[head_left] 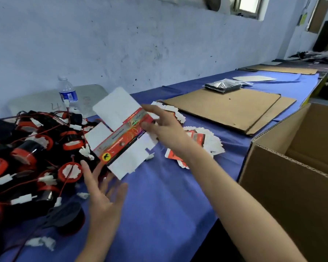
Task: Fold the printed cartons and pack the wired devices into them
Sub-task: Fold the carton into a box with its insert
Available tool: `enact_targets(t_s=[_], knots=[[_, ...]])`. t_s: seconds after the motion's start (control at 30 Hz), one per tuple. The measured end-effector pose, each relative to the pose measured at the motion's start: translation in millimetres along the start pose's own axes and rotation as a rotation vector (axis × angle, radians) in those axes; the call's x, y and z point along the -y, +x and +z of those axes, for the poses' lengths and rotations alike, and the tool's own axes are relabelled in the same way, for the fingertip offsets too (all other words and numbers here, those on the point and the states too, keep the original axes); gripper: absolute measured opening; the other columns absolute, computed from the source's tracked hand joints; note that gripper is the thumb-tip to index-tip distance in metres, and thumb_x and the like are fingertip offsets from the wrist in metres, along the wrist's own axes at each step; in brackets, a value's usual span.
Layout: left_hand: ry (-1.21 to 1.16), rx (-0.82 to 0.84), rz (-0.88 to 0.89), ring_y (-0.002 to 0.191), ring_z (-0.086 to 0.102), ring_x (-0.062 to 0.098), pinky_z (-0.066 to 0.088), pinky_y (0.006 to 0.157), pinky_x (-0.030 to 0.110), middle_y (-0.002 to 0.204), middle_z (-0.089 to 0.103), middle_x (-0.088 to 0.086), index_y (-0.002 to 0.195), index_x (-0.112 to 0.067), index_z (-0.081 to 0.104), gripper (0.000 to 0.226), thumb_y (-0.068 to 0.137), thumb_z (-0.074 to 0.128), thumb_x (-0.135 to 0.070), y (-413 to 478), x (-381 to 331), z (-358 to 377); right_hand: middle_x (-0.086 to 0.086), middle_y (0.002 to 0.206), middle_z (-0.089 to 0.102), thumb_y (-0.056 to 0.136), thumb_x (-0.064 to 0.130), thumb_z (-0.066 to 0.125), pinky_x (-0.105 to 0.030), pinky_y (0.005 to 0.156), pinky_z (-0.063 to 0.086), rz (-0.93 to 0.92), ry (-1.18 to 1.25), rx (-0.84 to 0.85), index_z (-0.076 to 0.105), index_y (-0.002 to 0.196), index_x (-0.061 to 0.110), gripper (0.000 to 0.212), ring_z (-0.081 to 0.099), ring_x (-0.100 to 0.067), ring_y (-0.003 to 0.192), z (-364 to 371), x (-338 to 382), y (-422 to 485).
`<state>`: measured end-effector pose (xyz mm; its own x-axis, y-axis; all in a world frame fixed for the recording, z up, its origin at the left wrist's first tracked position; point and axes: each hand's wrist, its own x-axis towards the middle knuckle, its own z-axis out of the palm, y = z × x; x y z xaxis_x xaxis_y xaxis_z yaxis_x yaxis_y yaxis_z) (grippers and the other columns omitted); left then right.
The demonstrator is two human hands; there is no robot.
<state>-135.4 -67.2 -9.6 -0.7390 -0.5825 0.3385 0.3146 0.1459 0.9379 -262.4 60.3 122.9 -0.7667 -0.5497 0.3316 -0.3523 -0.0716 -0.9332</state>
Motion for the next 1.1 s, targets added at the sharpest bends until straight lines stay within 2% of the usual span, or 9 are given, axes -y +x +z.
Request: enact_targets(t_s=[0.1, 0.17, 0.27, 0.33, 0.57, 0.73, 0.87, 1.0, 1.1], knots=[[0.0, -0.157, 0.039, 0.114, 0.052, -0.014, 0.044, 0.078, 0.003, 0.135, 0.046, -0.029, 0.13, -0.073, 0.012, 0.09, 0.083, 0.074, -0.029, -5.3, -1.0, -2.4, -0.01, 0.098, 0.062, 0.095, -0.004, 0.05, -0.03, 0.075, 0.044, 0.165, 0.241, -0.047, 0.052, 0.129, 0.011, 0.038, 0.054, -0.022, 0.086, 56.3, -67.5, -26.8], [0.031, -0.195, 0.083, 0.114, 0.054, -0.011, 0.042, 0.079, -0.001, 0.135, 0.049, -0.019, 0.137, -0.058, 0.019, 0.079, 0.09, 0.06, -0.009, -5.9, 7.6, -5.3, -0.011, 0.102, 0.064, 0.096, 0.0, 0.051, -0.031, 0.079, 0.046, 0.192, 0.161, -0.039, 0.052, 0.128, 0.015, 0.036, 0.055, -0.02, 0.088, 83.0, -100.1, -40.1], [0.091, -0.199, -0.099, 0.121, 0.054, 0.014, 0.043, 0.092, 0.009, 0.124, 0.06, -0.006, 0.125, -0.025, 0.055, 0.032, 0.094, 0.048, -0.03, -5.8, 7.3, -7.7, 0.0, 0.104, 0.064, 0.095, 0.019, 0.058, -0.027, 0.087, 0.048, 0.155, 0.06, 0.06, 0.046, 0.136, 0.025, 0.044, 0.058, -0.011, 0.093, 99.6, -118.4, -49.6], [0.156, -0.096, -0.002, 0.11, 0.057, -0.005, 0.042, 0.086, 0.005, 0.117, 0.061, -0.011, 0.114, -0.034, 0.058, 0.022, 0.095, 0.047, -0.035, -5.3, 8.7, -6.2, -0.003, 0.113, 0.062, 0.089, 0.036, 0.058, -0.024, 0.09, 0.048, 0.185, 0.176, 0.123, 0.041, 0.142, 0.025, 0.056, 0.059, -0.011, 0.102, 98.8, -116.2, -49.8], [0.372, 0.22, 0.221, 0.136, 0.041, 0.014, 0.034, 0.111, 0.032, 0.146, 0.045, -0.001, 0.137, -0.029, 0.04, 0.047, 0.093, 0.039, -0.014, 8.7, 24.1, -3.7, -0.001, 0.14, 0.049, 0.052, 0.073, 0.078, -0.058, 0.108, 0.034, 0.214, 0.509, 0.185, 0.001, 0.152, 0.039, 0.131, 0.044, -0.036, 0.132, 92.2, -116.3, -49.1], [0.367, 0.268, 0.233, 0.135, 0.041, 0.01, 0.036, 0.108, 0.023, 0.145, 0.045, -0.001, 0.144, -0.019, 0.039, 0.047, 0.098, 0.037, -0.015, 8.0, 31.2, -5.0, 0.002, 0.15, 0.041, 0.058, 0.06, 0.084, -0.053, 0.112, 0.033, 0.147, 0.509, 0.182, -0.003, 0.151, 0.043, 0.129, 0.043, -0.027, 0.134, 89.2, -118.3, -51.0], [0.361, 0.249, 0.217, 0.137, 0.039, 0.01, 0.036, 0.111, 0.029, 0.148, 0.041, -0.009, 0.144, -0.036, 0.035, 0.055, 0.095, 0.039, -0.011, 7.1, 28.3, -5.6, 0.001, 0.122, 0.06, 0.067, 0.029, 0.068, -0.04, 0.104, 0.044, 0.155, 0.532, 0.142, 0.007, 0.152, 0.042, 0.106, 0.058, -0.014, 0.108, 84.7, -120.6, -48.7], [0.35, 0.182, 0.146, 0.131, 0.045, 0.005, 0.042, 0.105, 0.029, 0.144, 0.044, -0.019, 0.14, -0.064, 0.016, 0.08, 0.09, 0.059, -0.019, 7.8, 25.7, -5.3, -0.02, 0.13, 0.054, 0.055, 0.046, 0.086, -0.058, 0.1, 0.038, 0.154, 0.633, 0.109, 0.014, 0.153, 0.032, 0.122, 0.054, -0.033, 0.111, 84.7, -114.5, -45.0], [0.227, 0.111, 0.052, 0.119, 0.055, -0.001, 0.048, 0.089, 0.015, 0.136, 0.048, -0.024, 0.142, -0.062, 0.015, 0.093, 0.078, 0.068, -0.021, 8.4, 25.0, -7.2, -0.024, 0.133, 0.053, 0.046, 0.058, 0.087, -0.062, 0.104, 0.035, 0.194, 0.673, 0.083, 0.018, 0.152, 0.03, 0.129, 0.055, -0.037, 0.115, 84.6, -112.4, -43.6]])
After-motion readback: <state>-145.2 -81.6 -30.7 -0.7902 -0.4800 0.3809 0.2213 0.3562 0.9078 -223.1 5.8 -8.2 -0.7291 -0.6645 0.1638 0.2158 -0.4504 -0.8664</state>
